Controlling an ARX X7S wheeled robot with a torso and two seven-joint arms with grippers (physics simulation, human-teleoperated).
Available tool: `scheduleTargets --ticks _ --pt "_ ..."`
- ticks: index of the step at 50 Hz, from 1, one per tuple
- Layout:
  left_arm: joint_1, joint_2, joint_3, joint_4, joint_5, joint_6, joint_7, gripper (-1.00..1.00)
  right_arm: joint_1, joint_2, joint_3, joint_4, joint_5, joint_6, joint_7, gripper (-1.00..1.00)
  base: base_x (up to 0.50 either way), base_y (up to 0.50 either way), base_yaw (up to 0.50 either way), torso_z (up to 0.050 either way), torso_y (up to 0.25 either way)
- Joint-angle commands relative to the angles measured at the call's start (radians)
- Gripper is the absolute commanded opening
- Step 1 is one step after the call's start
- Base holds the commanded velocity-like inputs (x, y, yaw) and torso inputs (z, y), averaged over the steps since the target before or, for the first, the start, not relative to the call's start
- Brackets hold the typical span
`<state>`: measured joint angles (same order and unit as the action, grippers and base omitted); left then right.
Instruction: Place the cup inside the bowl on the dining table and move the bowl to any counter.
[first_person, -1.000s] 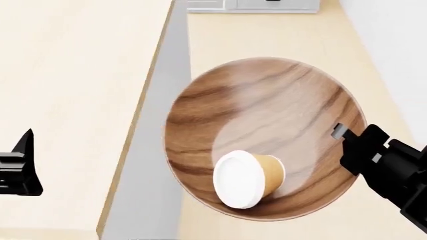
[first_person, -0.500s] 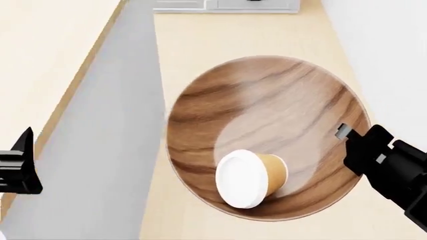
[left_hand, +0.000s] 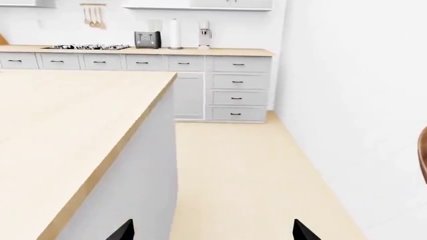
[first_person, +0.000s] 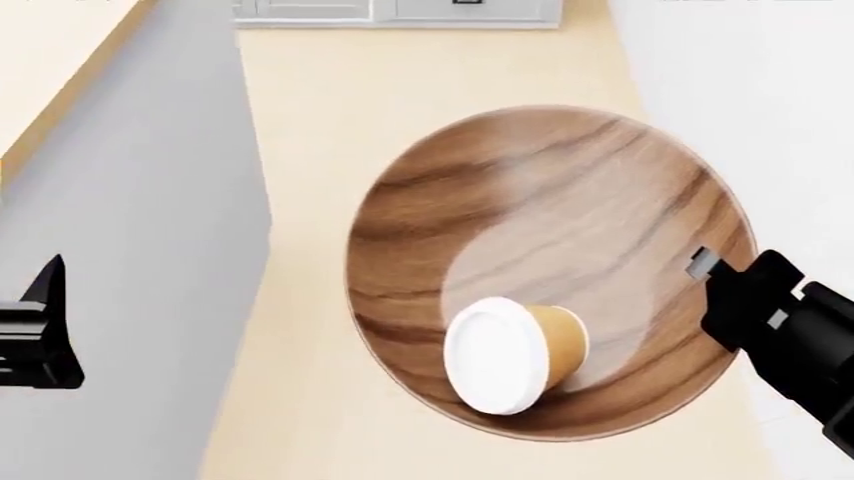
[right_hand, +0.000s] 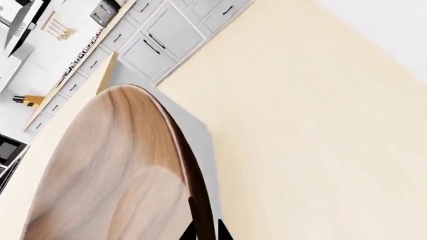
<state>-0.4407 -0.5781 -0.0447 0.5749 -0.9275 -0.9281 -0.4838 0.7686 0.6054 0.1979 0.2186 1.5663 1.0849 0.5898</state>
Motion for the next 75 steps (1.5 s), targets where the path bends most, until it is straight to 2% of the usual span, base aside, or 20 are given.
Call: scheduleTargets --ticks 1,16,75 --pt "0.004 -0.001 0.002 0.001 -0.002 0.003 -0.002 1.0 -0.001 0.0 0.013 -0.01 0.014 -0.019 -0.018 -1.0 0.21 -0.5 0.0 0.0 0.0" --pt "0.02 -0.005 0.001 0.0 0.002 0.018 0.003 1.0 0.004 0.007 -0.023 -0.023 -0.045 -0.038 -0.081 -1.0 0.35 -0.36 0.0 0.0 0.001" --pt "0.016 -0.001 0.025 -0.019 0.009 0.047 0.01 1.0 0.089 -0.014 -0.037 -0.023 0.017 -0.032 -0.017 -1.0 0.5 0.0 0.0 0.0 0.002"
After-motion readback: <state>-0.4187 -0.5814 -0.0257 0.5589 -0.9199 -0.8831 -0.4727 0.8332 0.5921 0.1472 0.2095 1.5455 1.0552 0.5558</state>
